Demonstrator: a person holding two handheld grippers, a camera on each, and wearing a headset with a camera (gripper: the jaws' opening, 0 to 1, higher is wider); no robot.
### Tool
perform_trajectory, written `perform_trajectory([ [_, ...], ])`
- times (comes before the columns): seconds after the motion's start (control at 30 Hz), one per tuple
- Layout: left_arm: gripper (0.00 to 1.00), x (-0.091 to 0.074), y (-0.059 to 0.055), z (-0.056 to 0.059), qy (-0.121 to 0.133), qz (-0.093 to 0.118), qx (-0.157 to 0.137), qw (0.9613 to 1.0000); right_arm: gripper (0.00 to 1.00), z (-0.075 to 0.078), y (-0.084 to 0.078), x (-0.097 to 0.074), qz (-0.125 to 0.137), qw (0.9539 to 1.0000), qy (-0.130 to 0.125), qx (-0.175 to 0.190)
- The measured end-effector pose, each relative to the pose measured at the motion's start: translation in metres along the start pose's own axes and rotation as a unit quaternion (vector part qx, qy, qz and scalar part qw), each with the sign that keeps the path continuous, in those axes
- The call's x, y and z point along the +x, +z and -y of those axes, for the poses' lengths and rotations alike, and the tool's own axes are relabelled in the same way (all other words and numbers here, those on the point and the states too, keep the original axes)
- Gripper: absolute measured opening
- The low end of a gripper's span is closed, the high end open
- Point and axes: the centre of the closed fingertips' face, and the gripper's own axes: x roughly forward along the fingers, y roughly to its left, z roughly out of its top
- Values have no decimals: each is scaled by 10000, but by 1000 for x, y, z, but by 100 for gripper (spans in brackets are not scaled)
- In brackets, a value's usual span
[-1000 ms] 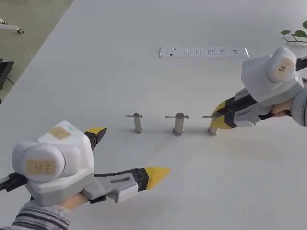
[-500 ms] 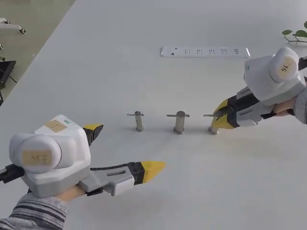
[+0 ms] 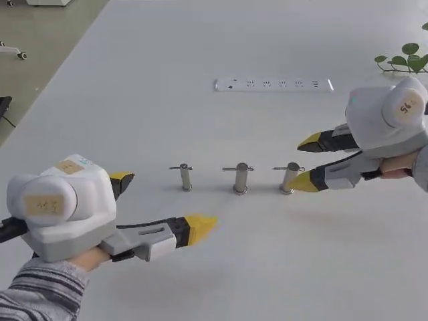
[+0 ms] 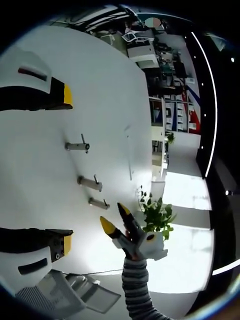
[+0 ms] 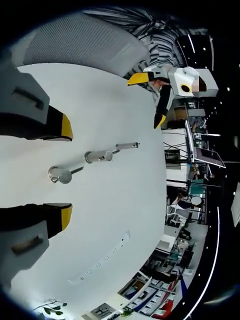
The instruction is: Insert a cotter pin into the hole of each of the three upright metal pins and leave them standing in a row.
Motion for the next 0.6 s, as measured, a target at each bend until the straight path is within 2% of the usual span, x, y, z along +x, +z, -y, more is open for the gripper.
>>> perform_trajectory([
  [0.23,99,-2,7,-1,6,70,-20,10000,67,-14,1,-9,132,9989,-203,393],
  [0.43,99,-8,9,0,17,87,-8,10000,73,-25,0,-15,235,9970,-352,650],
  [0.47,99,-9,9,0,26,89,-8,10000,75,-25,0,-16,243,9961,-468,707],
  [0.6,99,-12,8,-3,93,109,-59,9999,80,-31,5,-22,434,9934,-577,896],
])
